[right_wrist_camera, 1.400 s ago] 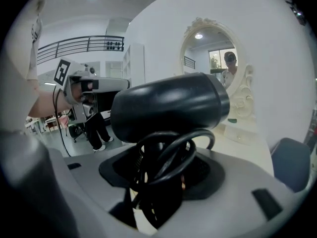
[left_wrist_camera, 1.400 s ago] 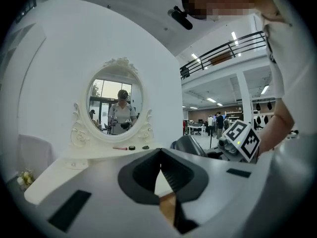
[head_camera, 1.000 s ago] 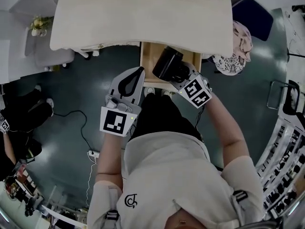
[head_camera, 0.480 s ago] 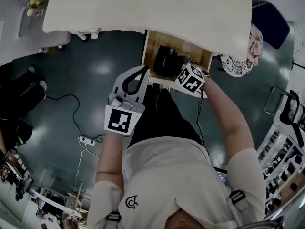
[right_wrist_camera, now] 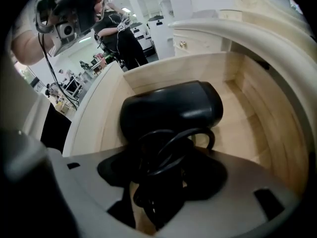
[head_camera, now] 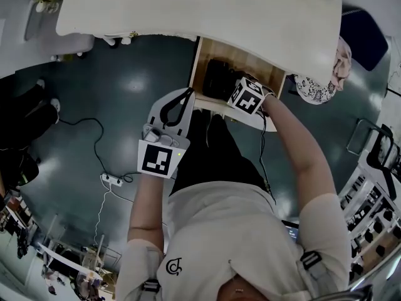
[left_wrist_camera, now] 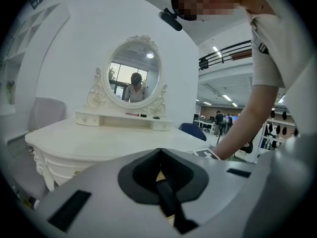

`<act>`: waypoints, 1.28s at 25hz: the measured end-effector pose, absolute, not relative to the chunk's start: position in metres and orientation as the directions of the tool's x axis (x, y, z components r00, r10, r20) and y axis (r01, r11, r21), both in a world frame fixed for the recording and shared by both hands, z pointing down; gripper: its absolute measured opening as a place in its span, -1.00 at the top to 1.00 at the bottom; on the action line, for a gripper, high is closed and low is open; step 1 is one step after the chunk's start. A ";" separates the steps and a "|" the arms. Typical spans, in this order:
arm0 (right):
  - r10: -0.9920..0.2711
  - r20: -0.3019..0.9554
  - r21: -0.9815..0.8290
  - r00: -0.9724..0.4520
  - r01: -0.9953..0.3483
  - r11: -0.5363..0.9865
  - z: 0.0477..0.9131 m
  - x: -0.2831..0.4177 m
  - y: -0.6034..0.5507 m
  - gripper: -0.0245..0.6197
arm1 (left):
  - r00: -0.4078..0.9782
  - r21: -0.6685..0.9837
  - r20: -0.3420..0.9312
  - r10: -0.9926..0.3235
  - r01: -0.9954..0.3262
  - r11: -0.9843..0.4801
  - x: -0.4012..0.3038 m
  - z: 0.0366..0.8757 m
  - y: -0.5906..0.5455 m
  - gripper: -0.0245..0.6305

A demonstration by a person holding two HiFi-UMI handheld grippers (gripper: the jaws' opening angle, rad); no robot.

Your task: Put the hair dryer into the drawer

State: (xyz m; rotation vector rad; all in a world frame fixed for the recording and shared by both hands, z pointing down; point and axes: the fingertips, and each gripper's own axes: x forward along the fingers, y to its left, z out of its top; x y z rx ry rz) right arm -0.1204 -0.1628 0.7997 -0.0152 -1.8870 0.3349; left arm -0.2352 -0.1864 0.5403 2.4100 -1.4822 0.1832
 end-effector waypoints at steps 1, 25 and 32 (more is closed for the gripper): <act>0.181 0.926 -0.244 -0.331 -0.159 0.957 0.800 -0.121 -0.163 0.08 | 0.458 0.190 0.265 -0.849 -0.888 -0.420 -0.236 0.540 -0.187 0.88; -0.386 0.668 -0.070 -0.637 -0.570 0.819 0.567 -0.129 -0.232 0.90 | 0.521 0.112 0.140 -0.842 -0.854 -0.509 -0.225 0.435 -0.218 0.88; -0.568 0.407 -0.026 -0.715 -0.631 0.775 0.466 -0.119 -0.246 0.90 | 0.539 0.032 0.140 -0.830 -0.841 -0.541 -0.216 0.401 -0.232 0.88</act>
